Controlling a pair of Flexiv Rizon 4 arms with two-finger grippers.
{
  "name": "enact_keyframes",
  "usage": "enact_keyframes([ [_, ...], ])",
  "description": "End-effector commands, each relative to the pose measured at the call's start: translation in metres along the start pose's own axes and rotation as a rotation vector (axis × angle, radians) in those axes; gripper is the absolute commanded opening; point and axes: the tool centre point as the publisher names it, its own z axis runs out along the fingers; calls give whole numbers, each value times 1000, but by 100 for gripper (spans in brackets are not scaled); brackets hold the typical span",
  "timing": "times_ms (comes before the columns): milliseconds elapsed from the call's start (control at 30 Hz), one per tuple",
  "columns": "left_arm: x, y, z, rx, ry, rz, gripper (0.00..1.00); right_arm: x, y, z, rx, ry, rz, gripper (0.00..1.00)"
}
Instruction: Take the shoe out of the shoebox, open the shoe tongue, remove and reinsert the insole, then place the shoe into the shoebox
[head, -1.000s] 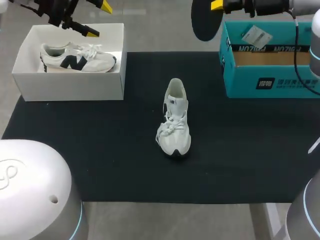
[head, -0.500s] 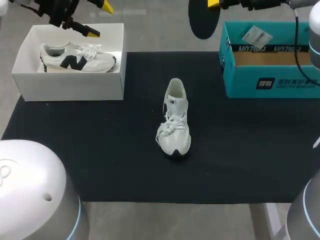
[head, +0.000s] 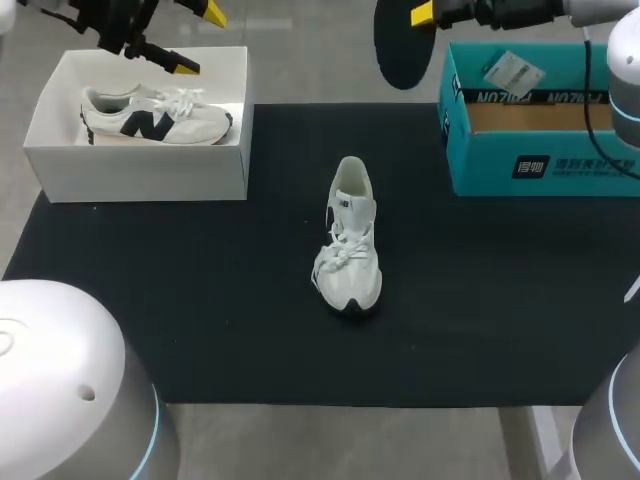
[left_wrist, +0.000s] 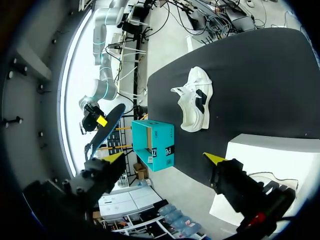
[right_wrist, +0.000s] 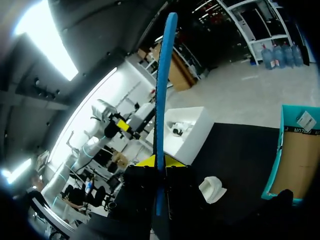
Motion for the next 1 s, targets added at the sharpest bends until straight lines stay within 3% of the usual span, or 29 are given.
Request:
enact_keyframes([
  [33,0,0,0,0,3,1,100,-14,-3,25,-24,21,-16,0],
  [200,0,0,0,0,3,1,100,-32,-17,37,18,2,-14,0],
  [800,0,0,0,0,3,1,100,-32,-17,37,18,2,-14,0],
  [1000,0,0,0,0,3,1,100,-56,-35,58,31,-10,-24,0],
])
